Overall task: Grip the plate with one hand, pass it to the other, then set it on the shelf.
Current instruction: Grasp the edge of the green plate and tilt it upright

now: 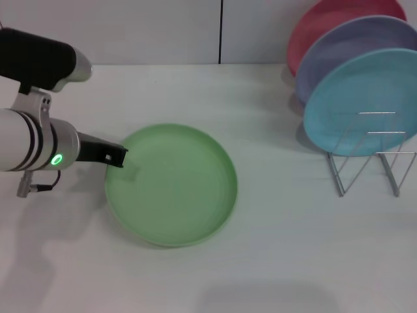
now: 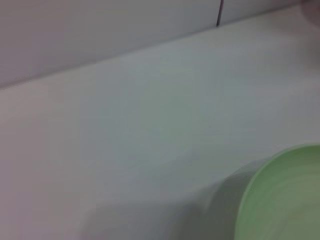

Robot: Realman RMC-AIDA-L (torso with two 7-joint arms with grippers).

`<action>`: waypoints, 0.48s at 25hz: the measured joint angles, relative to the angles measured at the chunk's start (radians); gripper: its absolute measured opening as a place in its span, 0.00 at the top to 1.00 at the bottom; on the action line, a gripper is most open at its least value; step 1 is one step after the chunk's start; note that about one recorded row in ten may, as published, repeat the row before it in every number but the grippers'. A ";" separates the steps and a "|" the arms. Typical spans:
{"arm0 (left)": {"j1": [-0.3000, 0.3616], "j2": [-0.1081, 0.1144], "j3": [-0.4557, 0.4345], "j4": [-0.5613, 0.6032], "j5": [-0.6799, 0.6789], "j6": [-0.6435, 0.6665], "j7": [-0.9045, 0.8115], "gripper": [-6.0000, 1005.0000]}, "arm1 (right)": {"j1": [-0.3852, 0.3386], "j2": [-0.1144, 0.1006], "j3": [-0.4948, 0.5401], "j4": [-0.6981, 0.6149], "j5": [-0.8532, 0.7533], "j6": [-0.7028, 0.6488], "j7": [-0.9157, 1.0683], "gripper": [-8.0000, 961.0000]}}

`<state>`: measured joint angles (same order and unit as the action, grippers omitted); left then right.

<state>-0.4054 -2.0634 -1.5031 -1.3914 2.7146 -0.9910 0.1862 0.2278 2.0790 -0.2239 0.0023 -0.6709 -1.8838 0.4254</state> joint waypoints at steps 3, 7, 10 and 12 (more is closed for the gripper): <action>-0.001 -0.001 -0.009 -0.021 -0.003 0.002 0.019 0.96 | 0.088 -0.002 -0.010 -0.158 -0.154 -0.033 0.112 0.16; -0.002 0.000 -0.009 -0.053 -0.004 0.009 0.026 0.96 | 0.215 0.003 -0.115 -0.418 -0.331 0.058 0.309 0.16; 0.001 -0.001 -0.009 -0.080 -0.006 0.010 0.035 0.97 | 0.267 0.003 -0.223 -0.598 -0.414 0.204 0.502 0.16; 0.008 -0.001 -0.009 -0.105 -0.006 0.006 0.037 0.97 | 0.296 -0.001 -0.350 -0.766 -0.507 0.380 0.747 0.16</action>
<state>-0.3978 -2.0646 -1.5125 -1.4963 2.7083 -0.9847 0.2234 0.5238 2.0781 -0.5735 -0.7636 -1.1774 -1.5038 1.1722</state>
